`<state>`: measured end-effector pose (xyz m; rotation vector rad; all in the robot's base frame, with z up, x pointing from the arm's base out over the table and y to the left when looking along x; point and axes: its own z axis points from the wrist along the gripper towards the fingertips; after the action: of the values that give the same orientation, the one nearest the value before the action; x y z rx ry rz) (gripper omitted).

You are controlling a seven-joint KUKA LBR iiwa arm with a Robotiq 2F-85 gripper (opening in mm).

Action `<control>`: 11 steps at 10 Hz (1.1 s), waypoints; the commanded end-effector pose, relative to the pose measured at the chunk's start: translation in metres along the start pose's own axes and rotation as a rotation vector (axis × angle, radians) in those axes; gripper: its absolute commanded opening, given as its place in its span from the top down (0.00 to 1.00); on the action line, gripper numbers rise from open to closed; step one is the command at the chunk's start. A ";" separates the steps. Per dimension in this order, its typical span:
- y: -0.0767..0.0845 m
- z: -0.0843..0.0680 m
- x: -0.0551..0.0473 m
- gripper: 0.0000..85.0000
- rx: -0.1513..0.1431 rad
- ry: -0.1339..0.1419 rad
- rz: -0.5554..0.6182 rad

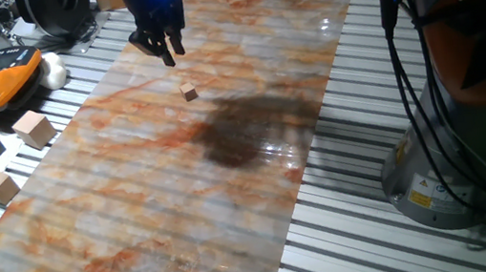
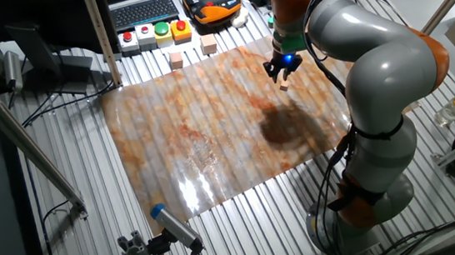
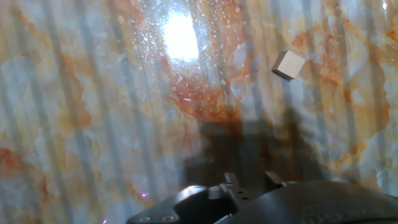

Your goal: Hold a small block with the gripper and sweep it from left to right on the table

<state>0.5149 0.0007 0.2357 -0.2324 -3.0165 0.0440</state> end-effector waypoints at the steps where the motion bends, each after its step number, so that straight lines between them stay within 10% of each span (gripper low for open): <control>1: 0.000 0.000 0.000 1.00 0.002 0.000 0.000; 11: 0.000 0.000 0.000 1.00 -0.033 0.002 0.004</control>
<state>0.5148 0.0007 0.2358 -0.2419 -3.0161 -0.0046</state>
